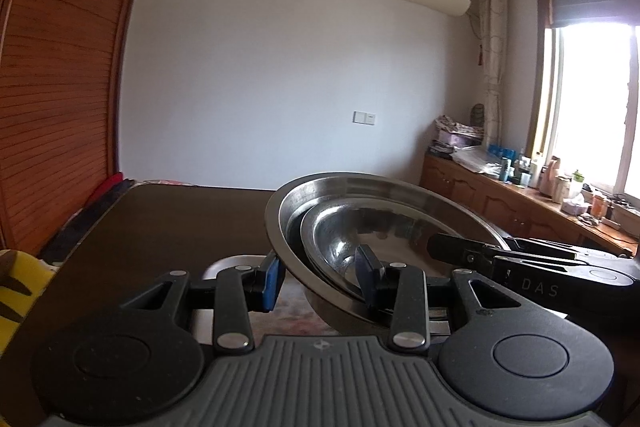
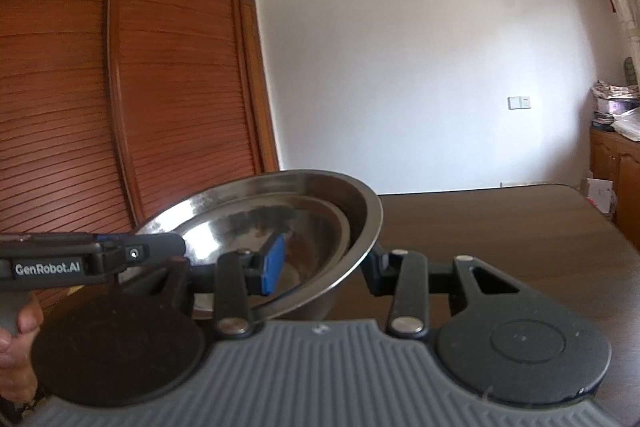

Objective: Organize plates and bowls

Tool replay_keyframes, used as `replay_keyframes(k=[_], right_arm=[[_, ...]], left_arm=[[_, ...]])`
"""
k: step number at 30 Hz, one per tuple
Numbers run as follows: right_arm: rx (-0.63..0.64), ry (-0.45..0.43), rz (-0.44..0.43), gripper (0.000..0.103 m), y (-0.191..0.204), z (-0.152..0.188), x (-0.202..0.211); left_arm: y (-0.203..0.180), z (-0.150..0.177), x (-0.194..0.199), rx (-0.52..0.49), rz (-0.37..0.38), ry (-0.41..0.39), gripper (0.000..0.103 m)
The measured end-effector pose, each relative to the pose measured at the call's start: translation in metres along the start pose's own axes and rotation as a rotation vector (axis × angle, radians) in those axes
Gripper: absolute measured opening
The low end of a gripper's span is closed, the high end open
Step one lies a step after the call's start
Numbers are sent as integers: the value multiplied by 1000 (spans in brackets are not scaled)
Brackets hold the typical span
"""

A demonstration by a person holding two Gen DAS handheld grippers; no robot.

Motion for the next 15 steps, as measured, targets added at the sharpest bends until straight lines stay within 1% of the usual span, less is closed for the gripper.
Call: replay_keyframes(k=[8,15], right_arm=[[21,16,-51,43,21,0,-12],[36,38,-73,43,28,2,-17]], left_arm=[[23,-3,4,24,-46,-6,68],[28,1,3,34,-59,7,68]])
Point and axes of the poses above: each gripper's, at about its wrist camera, not at the fingertips, and x roughly against the way its jaws point, y to its left, z to its underside, the point moved 3 cm from there along -x, roughly the way its jaws point, and after that the axes turned 11 degrees about x, right-handed, at the moved point
